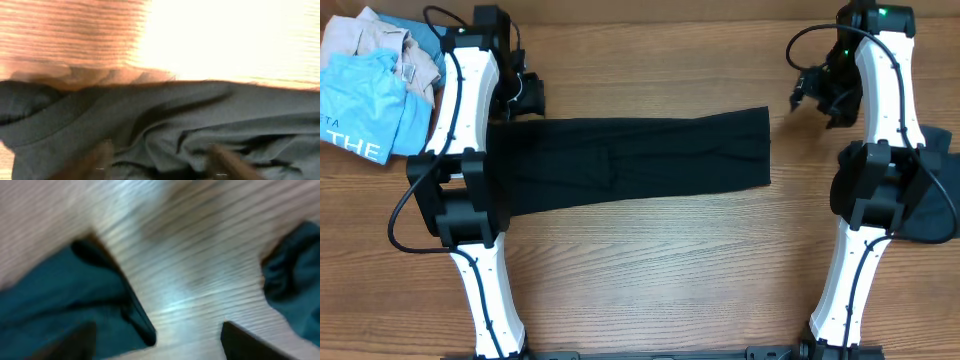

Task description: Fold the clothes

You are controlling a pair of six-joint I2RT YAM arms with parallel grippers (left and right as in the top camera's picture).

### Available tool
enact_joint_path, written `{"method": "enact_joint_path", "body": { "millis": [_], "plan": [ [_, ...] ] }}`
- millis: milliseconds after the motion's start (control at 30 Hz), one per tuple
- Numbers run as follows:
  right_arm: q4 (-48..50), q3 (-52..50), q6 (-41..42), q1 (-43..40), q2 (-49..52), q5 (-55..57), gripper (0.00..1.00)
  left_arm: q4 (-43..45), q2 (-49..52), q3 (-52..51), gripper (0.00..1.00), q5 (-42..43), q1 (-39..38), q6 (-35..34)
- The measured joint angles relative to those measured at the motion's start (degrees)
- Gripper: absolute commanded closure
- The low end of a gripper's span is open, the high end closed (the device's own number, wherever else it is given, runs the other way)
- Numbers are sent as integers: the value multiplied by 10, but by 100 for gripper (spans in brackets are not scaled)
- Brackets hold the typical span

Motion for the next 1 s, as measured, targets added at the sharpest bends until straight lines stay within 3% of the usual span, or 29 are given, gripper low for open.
{"method": "enact_joint_path", "body": {
  "millis": [167,300,533,733,767,833,867,900,1000],
  "plan": [
    [2,-57,-111,-2,0,-68,0,-18,0,7,0,27,0,-5],
    [74,-138,-176,-2,0,-124,0,-17,0,7,0,36,0,-22],
    [123,-229,-191,-3,-7,-185,0,4,0,7,0,117,0,-29],
    [218,-319,-191,0,-50,-257,4,3,0,7,0,129,0,-29],
    [234,-338,-191,4,-58,-271,10,3,0,7,0,130,0,-29],
    [251,-359,-192,16,-63,-297,37,3,0,7,0,130,0,-29],
    [254,-362,-190,19,-63,-300,45,3,0,7,0,130,0,-29],
    [257,-369,-185,24,-59,-307,66,3,0,7,0,130,0,-29],
    [256,-379,-179,41,-43,-327,96,1,0,7,0,130,0,-29]
  ]
}}
